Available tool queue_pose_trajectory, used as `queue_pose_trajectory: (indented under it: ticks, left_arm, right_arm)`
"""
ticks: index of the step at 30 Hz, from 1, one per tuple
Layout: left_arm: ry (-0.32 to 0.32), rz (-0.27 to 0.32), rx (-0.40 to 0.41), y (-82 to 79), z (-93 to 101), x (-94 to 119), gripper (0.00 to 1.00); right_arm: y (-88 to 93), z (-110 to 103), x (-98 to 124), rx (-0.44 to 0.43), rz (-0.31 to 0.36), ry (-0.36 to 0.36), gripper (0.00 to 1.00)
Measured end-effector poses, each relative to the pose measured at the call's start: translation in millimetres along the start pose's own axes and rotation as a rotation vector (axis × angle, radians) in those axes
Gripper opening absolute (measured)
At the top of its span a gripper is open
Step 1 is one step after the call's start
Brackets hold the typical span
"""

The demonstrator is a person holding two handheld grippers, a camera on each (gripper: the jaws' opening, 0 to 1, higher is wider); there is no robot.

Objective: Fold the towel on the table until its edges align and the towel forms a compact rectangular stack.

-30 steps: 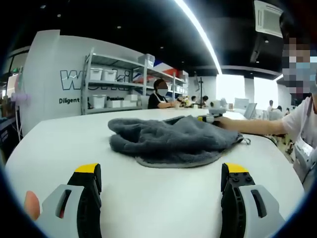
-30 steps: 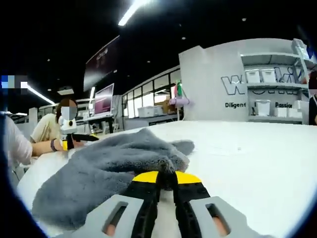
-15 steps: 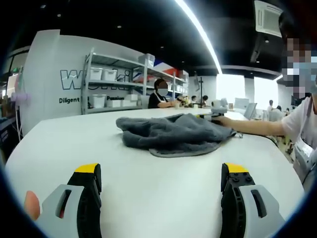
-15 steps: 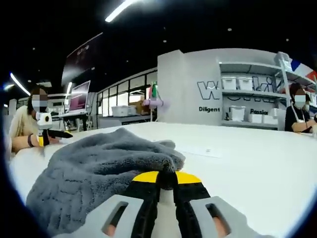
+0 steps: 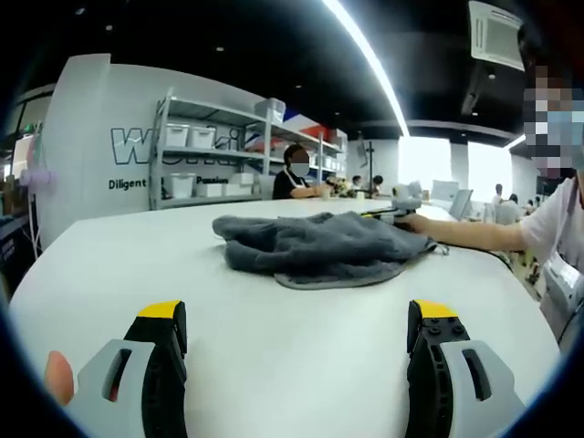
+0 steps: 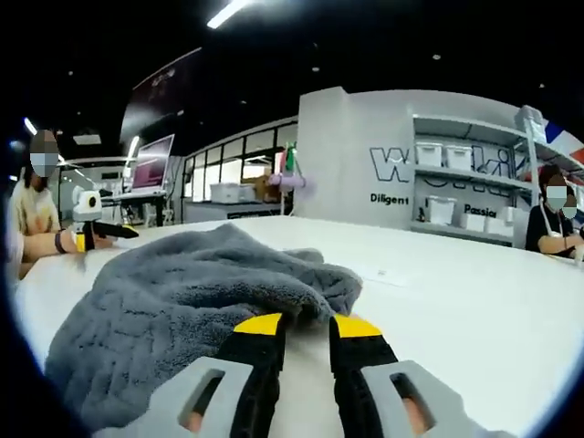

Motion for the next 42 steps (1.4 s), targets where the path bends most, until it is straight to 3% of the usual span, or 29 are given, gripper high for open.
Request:
queue_pose_trajectory:
  ticks: [3, 6, 10, 14, 24, 27, 33, 42]
  left_arm:
    - [0.001, 0.001, 0.006, -0.3, -0.2, 0.1, 0.99]
    - [-0.001, 0.001, 0.009, -0.2, -1.0, 0.2, 0.99]
    - [0.002, 0.002, 0.010, -0.4, -1.7, 0.4, 0.99]
    - [0.002, 0.000, 0.009, -0.3, -2.6, 0.5, 0.99]
    - [0.001, -0.003, 0.009, 0.9, -2.1, 1.1, 0.99]
    - [0.000, -0.002, 0.011, 1.0, -2.0, 1.5, 0.99]
    - [0.000, -0.004, 0.011, 1.7, -1.0, 1.7, 0.99]
    - [0.000, -0.005, 0.011, 1.9, -0.9, 2.1, 0.99]
  right_arm:
    - [-0.8, 5.9, 11.7, 0.000, 0.024, -0.002, 0.26]
    - [-12.3, -0.5, 21.5, -0.021, 0.134, -0.035, 0.33]
    - [-9.5, -7.4, 33.3, 0.004, 0.125, -0.057, 0.37]
    - [-8.8, -15.1, 52.7, -0.021, 0.141, -0.086, 0.49]
    - [0.3, -24.2, 105.1, -0.059, 0.154, -0.122, 0.89]
    - [6.1, -25.5, 117.2, -0.036, 0.125, -0.123, 0.99]
    - [17.9, -25.2, 138.7, 0.014, 0.057, -0.114, 1.00]
    - [21.4, -25.8, 142.6, 0.034, 0.035, -0.093, 1.00]
Point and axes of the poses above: the point that each gripper's makers call its tool centre point, and the gripper's own axes: x roughly backward along the fingers, z roughly to its right, y roughly out of its underside, the point moved 3 cm from there along x, roughly backward along the fingers, and after that the axes turned 3 degrees about -y, right-handed, at the moved point
